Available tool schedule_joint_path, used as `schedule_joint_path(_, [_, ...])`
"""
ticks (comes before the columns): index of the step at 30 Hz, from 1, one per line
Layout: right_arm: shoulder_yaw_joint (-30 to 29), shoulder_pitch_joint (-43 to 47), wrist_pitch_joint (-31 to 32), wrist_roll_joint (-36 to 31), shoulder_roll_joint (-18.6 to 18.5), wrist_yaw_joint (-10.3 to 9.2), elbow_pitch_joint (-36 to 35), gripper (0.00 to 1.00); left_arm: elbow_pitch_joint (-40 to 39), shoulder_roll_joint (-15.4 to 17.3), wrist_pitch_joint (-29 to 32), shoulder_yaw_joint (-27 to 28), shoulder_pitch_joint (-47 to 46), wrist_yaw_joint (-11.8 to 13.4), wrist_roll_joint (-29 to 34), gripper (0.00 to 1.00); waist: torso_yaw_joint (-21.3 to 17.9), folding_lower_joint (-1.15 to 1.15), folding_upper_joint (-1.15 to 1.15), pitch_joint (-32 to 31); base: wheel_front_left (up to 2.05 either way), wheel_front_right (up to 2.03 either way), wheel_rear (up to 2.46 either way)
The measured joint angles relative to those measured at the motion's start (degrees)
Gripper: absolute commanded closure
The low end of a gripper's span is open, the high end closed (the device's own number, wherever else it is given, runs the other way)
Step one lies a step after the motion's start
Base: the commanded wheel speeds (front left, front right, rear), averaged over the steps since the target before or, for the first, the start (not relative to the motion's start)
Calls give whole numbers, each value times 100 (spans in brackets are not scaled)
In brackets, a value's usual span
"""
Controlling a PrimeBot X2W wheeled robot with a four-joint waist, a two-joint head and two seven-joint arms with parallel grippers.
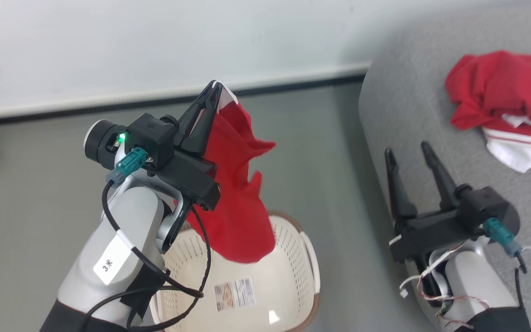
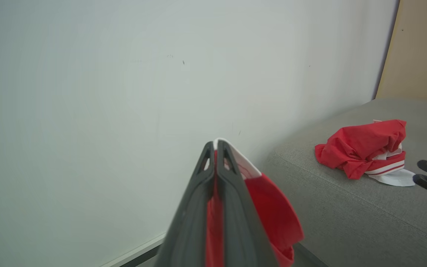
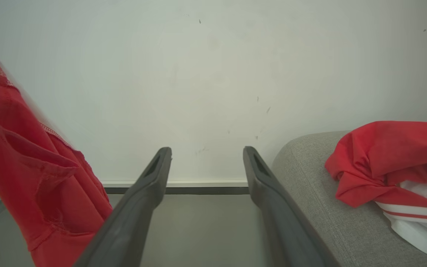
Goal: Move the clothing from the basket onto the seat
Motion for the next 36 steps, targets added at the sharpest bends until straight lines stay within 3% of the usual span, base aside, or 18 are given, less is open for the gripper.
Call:
schedule_joint_path(16, [667,330,0,10,58,285,615,0,129,35,320,-96,152,-5,-230,100,-47,0,0,-1329,0,0,0])
schedule_joint_path(24, [1584,151,0,12,94,426,953,0,70,-23,669,-232,136,-7,-241,100,-70,0,0,-1716,0,0,0])
schedule_joint_path(36, [2738,-522,0,383,99,427,1807,0,-198,-265,996,-600,-38,-8,-282,100,65,1,1,-1836,0,0,0])
